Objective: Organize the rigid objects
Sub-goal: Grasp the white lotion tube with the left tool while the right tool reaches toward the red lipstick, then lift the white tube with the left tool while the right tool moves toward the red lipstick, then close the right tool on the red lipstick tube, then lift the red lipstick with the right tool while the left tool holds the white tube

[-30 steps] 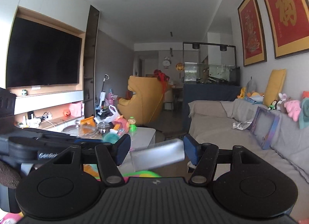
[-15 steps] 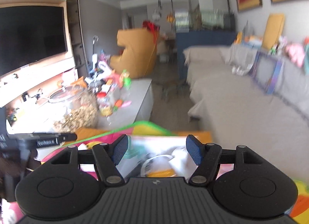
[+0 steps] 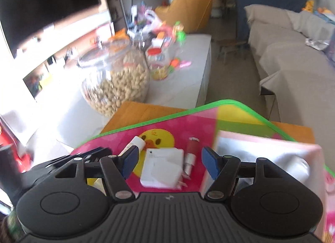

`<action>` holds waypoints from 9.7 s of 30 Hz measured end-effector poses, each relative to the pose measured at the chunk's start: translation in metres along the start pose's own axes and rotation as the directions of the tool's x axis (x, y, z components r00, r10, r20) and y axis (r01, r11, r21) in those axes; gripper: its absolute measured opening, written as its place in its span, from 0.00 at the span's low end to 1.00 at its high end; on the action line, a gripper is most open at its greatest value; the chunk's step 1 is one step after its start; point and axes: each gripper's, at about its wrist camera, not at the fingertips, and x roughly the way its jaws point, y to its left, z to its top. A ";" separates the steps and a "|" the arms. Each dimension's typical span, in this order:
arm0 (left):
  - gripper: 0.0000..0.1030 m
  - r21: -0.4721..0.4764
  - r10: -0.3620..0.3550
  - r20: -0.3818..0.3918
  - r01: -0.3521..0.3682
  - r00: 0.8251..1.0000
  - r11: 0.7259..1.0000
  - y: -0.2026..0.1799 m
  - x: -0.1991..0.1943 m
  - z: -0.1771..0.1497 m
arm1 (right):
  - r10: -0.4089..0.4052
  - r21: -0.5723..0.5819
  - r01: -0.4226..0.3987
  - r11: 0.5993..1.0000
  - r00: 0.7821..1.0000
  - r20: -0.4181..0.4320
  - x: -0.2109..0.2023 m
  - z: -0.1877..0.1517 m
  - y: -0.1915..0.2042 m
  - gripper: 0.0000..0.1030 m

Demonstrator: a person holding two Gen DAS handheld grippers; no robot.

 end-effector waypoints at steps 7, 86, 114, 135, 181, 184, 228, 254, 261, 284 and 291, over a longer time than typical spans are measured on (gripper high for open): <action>0.18 -0.060 -0.055 0.051 0.058 0.997 0.997 0.014 -0.010 -0.018 | -0.058 0.003 0.060 0.998 0.980 -0.192 0.087 0.019 0.011 0.30; 0.20 -0.038 -0.044 -0.118 0.040 0.992 0.999 -0.014 -0.098 -0.069 | 0.199 -0.281 -0.181 0.943 0.979 0.039 -0.057 -0.199 0.043 0.40; 0.29 0.313 0.093 -0.239 -0.014 0.967 0.950 -0.047 0.011 -0.030 | 0.114 -0.075 -0.108 0.991 0.990 0.079 -0.093 -0.230 -0.022 0.59; 0.29 0.061 -0.014 -0.256 0.030 0.967 0.998 -0.035 -0.132 -0.115 | -0.121 -0.021 0.122 0.992 0.992 0.030 -0.083 -0.239 -0.022 0.67; 0.30 0.230 0.038 -0.262 0.025 0.964 0.973 -0.091 -0.128 -0.139 | -0.074 -0.032 0.077 0.997 0.995 0.072 -0.073 -0.225 -0.015 0.55; 0.30 0.225 0.019 -0.262 0.042 0.965 0.973 -0.088 -0.129 -0.140 | -0.141 -0.031 0.144 0.989 0.987 0.081 -0.076 -0.226 -0.023 0.55; 0.30 0.180 0.002 -0.225 0.039 0.974 0.983 -0.086 -0.135 -0.145 | -0.015 -0.143 0.020 0.990 0.999 0.034 -0.094 -0.246 -0.002 0.11; 0.30 0.187 0.038 -0.311 0.022 0.950 0.982 -0.090 -0.139 -0.139 | 0.045 -0.118 -0.041 0.992 0.999 0.032 -0.066 -0.205 -0.003 0.23; 0.30 0.229 0.060 -0.323 0.016 0.944 0.973 -0.093 -0.141 -0.141 | 0.027 -0.146 -0.023 0.989 0.999 0.028 -0.058 -0.199 0.011 0.21; 0.28 0.199 -0.002 -0.384 0.085 0.923 0.976 -0.088 -0.148 -0.137 | 0.023 -0.172 -0.023 0.985 1.000 -0.003 -0.072 -0.219 0.009 0.21; 0.28 0.206 0.016 -0.398 0.072 0.917 0.976 -0.093 -0.128 -0.129 | 0.019 -0.204 -0.019 0.979 1.000 0.000 -0.095 -0.234 0.008 0.19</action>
